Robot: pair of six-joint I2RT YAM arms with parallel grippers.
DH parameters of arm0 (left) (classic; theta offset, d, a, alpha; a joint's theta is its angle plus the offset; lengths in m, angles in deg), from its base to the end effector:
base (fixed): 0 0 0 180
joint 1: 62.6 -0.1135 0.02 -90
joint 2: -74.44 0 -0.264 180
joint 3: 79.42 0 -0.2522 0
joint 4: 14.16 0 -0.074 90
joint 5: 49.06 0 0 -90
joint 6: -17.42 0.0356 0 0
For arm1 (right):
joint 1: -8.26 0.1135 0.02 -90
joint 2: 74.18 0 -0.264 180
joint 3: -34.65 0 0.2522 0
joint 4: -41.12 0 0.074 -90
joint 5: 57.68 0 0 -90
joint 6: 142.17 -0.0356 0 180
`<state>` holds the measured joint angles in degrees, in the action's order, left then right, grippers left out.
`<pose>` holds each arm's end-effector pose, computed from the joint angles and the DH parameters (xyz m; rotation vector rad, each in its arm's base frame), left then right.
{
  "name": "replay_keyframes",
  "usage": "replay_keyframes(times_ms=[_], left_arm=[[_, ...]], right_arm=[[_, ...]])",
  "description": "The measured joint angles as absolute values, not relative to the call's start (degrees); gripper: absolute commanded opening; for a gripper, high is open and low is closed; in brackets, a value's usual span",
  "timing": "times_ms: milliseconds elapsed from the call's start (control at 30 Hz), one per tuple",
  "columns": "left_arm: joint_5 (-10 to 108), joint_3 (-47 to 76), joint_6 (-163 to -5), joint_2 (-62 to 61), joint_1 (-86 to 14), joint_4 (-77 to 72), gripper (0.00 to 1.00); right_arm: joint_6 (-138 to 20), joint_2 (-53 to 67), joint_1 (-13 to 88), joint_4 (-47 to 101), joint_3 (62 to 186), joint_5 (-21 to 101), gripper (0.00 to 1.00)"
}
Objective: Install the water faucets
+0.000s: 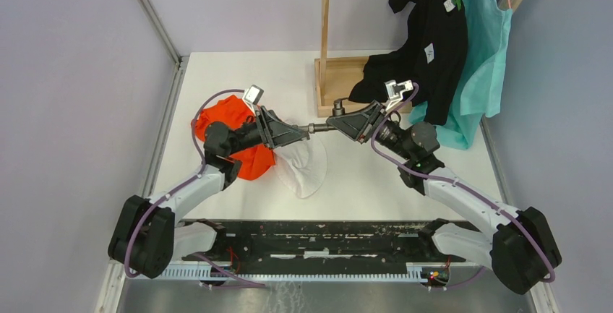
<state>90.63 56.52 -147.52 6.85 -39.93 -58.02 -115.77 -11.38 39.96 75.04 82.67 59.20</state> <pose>0.2124 -0.1182 0.2906 0.2147 1.6304 -1.8979 0.1984 0.1414 0.3186 -0.0676 1.4796 1.6845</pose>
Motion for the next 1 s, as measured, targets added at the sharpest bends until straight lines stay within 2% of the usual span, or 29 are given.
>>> replay_keyframes(times_ms=[133, 233, 333, 367, 433, 467, 600, 733, 867, 933, 1000], left_arm=[[90.59, 55.58, -148.26, 5.26, -39.14, -58.53, 0.63], [90.59, 55.16, -148.59, 4.77, -38.79, -59.62, 0.54], [90.65, 54.88, -149.07, 4.45, -38.70, -60.86, 0.55], [90.68, 54.79, -149.27, 4.29, -38.70, -61.39, 0.60], [90.78, 54.79, -149.49, 4.05, -38.66, -62.35, 0.77], [90.81, 54.79, -149.62, 3.97, -38.66, -62.79, 0.79], [91.03, 54.79, -149.94, 3.90, -38.62, -64.03, 0.75], [91.35, 54.79, -149.99, 3.90, -38.62, -64.86, 0.60], [92.62, 54.79, -150.34, 3.77, -38.62, -65.65, 0.55], [93.15, 54.79, -150.40, 3.62, -38.62, -65.72, 0.55], [93.58, 54.79, -150.71, 3.55, -38.62, -65.72, 0.66]], right_arm=[[-116.01, -11.31, 40.42, 75.80, 82.67, 60.09, 0.01], [-116.03, -11.29, 40.55, 76.30, 82.67, 60.62, 0.01], [-116.05, -11.20, 40.79, 76.46, 82.67, 60.75, 0.01], [-116.07, -11.16, 40.79, 76.46, 82.67, 60.75, 0.01], [-116.25, -11.05, 40.79, 76.46, 82.67, 60.75, 0.01], [-116.31, -10.96, 40.79, 76.46, 82.67, 60.73, 0.01], [-116.44, -10.52, 40.79, 76.37, 82.67, 60.62, 0.01], [-116.53, -10.46, 40.79, 76.35, 82.67, 60.27, 0.01], [-116.66, -10.46, 40.79, 76.26, 82.67, 60.27, 0.01], [-116.68, -10.46, 40.79, 76.24, 82.67, 60.27, 0.01], [-116.68, -10.41, 40.79, 76.22, 82.67, 60.27, 0.01]])
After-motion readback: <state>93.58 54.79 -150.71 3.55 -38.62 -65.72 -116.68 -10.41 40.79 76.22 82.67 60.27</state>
